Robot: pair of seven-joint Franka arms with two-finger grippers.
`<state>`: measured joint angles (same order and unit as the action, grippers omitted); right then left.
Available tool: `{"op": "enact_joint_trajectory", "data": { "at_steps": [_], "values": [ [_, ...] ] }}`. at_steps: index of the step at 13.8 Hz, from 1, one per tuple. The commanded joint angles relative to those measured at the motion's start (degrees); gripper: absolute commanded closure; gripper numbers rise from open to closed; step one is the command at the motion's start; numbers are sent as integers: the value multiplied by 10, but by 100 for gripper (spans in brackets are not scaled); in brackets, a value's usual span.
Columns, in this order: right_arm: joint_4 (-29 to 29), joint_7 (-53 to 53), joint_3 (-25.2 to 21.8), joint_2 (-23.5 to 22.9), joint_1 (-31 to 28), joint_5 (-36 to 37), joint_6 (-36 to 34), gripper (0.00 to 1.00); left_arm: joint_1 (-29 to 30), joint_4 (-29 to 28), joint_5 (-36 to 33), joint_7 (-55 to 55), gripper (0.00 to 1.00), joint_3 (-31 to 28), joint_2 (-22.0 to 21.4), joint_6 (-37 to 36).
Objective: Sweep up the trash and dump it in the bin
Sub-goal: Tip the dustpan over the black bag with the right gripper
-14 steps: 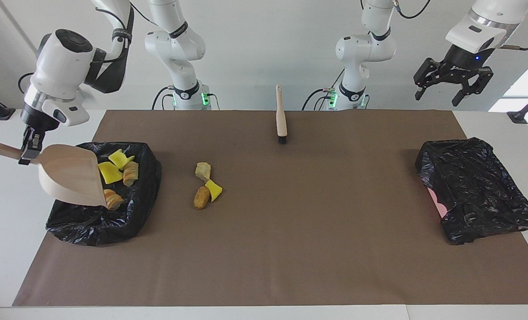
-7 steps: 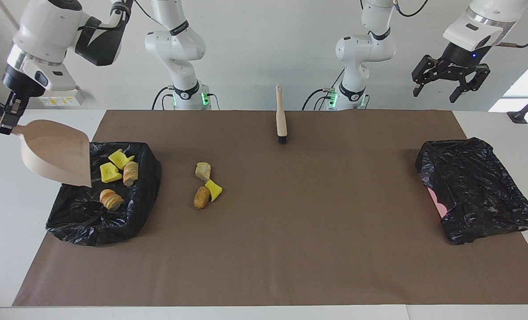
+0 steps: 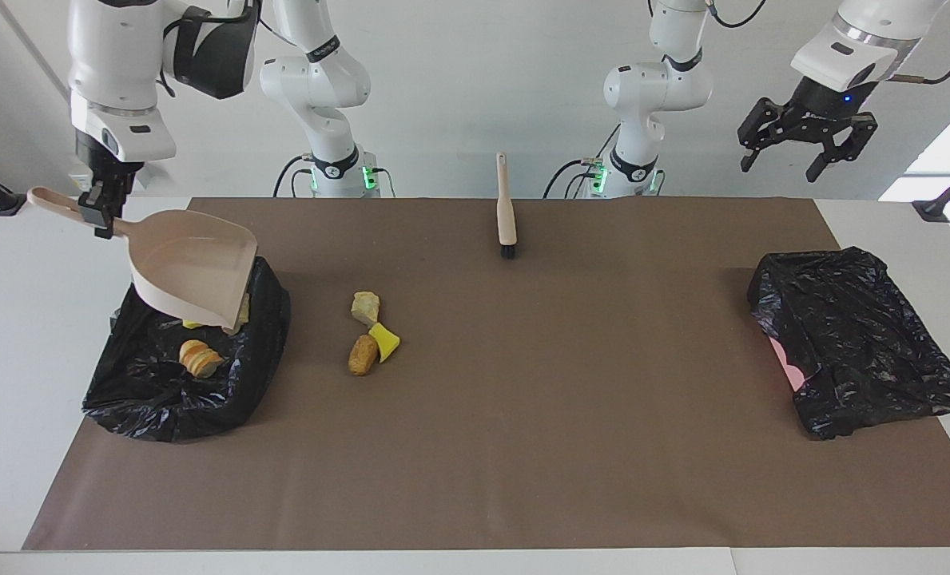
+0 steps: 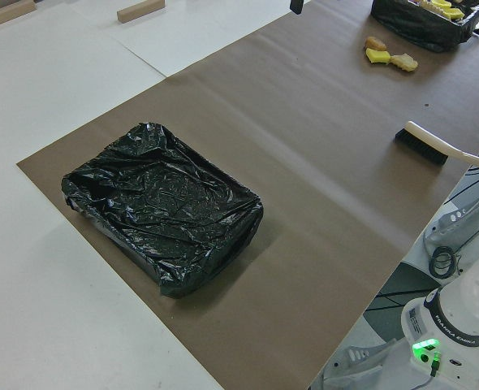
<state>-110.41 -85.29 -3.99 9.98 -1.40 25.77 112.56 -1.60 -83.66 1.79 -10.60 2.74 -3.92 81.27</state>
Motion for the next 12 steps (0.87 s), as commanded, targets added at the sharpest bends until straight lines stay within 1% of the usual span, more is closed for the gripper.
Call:
{"op": "enact_joint_trajectory", "data": {
  "at_steps": [1, 2, 4, 6, 7, 9, 11, 12],
  "values": [
    [-25, 139, 2, 4, 52, -30, -22, 100, 1, -20, -7, 3, 0, 4, -17, 10],
    [-26, 205, 2, -8, 78, -39, -35, 100, 1, -21, -7, 4, 0, 4, -17, 6],
    [-26, 319, 2, -30, 125, -61, -40, 100, 0, -24, -7, 3, 0, 4, -18, 6],
    [-26, 428, 3, -52, 159, -72, -41, 100, 1, -25, -7, 3, 0, 4, -18, 6],
    [-24, 482, 3, -66, 178, -96, -48, 100, 1, -26, -7, 3, 0, 4, -18, 6],
    [-14, 597, 3, -96, 213, -113, -46, 100, 0, -27, -7, 9, 0, 5, -21, 6],
    [18, 708, 3, -139, 247, -155, -45, 100, 0, -30, -7, 12, 0, 6, -22, 6],
    [43, 751, 3, -162, 254, -178, -45, 100, 0, -30, -7, 12, 0, 6, -22, 6]
  ]
}}
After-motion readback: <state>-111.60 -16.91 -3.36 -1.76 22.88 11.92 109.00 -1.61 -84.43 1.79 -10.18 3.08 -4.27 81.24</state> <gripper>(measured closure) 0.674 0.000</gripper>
